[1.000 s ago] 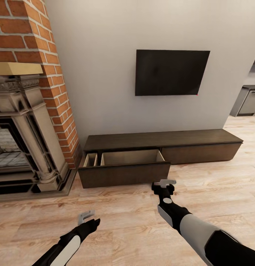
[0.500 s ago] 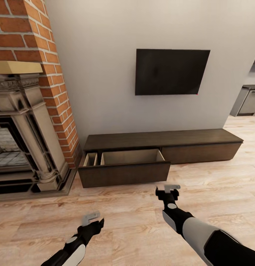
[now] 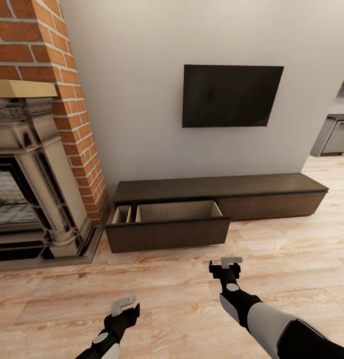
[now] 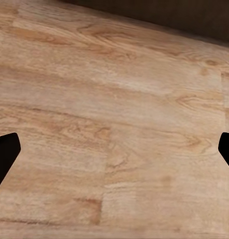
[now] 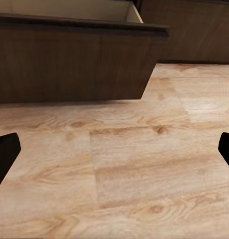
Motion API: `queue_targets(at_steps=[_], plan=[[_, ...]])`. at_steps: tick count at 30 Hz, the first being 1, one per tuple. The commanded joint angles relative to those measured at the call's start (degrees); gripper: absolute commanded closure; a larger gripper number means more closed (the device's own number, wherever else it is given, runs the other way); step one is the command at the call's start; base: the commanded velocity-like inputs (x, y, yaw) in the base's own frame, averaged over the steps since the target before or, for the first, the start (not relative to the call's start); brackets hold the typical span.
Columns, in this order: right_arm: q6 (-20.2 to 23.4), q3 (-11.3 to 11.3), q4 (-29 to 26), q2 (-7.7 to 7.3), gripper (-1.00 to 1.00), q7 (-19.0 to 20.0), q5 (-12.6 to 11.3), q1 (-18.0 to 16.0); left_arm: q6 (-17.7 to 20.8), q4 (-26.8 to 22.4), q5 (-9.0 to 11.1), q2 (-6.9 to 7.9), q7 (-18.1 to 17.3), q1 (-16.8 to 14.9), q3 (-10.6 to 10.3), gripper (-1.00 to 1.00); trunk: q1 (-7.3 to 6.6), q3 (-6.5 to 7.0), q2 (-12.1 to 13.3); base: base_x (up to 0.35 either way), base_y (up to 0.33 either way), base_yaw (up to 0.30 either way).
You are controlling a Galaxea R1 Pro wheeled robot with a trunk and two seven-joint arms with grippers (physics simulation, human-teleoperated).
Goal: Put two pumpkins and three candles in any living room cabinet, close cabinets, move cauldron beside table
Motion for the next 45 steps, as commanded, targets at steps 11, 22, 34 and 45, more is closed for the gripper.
queue_targets(at_steps=[11, 22, 34, 45], plan=[[-12.6, 0.6, 0.3, 0.07, -1.00, -0.5, 2.4, 2.6, -1.2, -2.3, -0.9, 0.01, 0.3, -0.4, -0.3, -1.00, 2.42, -2.03, -4.5, 0.000, 0.000, 0.000], [-13.5, 0.8, -0.2, 0.13, -1.00, -0.6, 4.0, 2.9, -1.4, -6.0, -4.5, 0.33, 1.3, -1.1, 0.8, -1.00, 4.83, -4.01, -8.9, 0.000, 0.000, 0.000], [-13.5, 0.6, -0.3, 0.13, -1.00, -0.8, 9.4, 2.9, -1.4, -5.9, -8.8, 0.14, 1.4, -1.2, 1.5, -1.00, 7.47, -6.16, -13.7, 0.000, 0.000, 0.000], [-13.8, 0.6, -0.4, 0.13, -1.00, -0.8, 9.8, 2.9, -1.2, -7.7, -13.6, -1.13, 1.3, -1.2, 1.4, -1.00, 9.89, -8.14, -18.1, 0.000, 0.000, 0.000]])
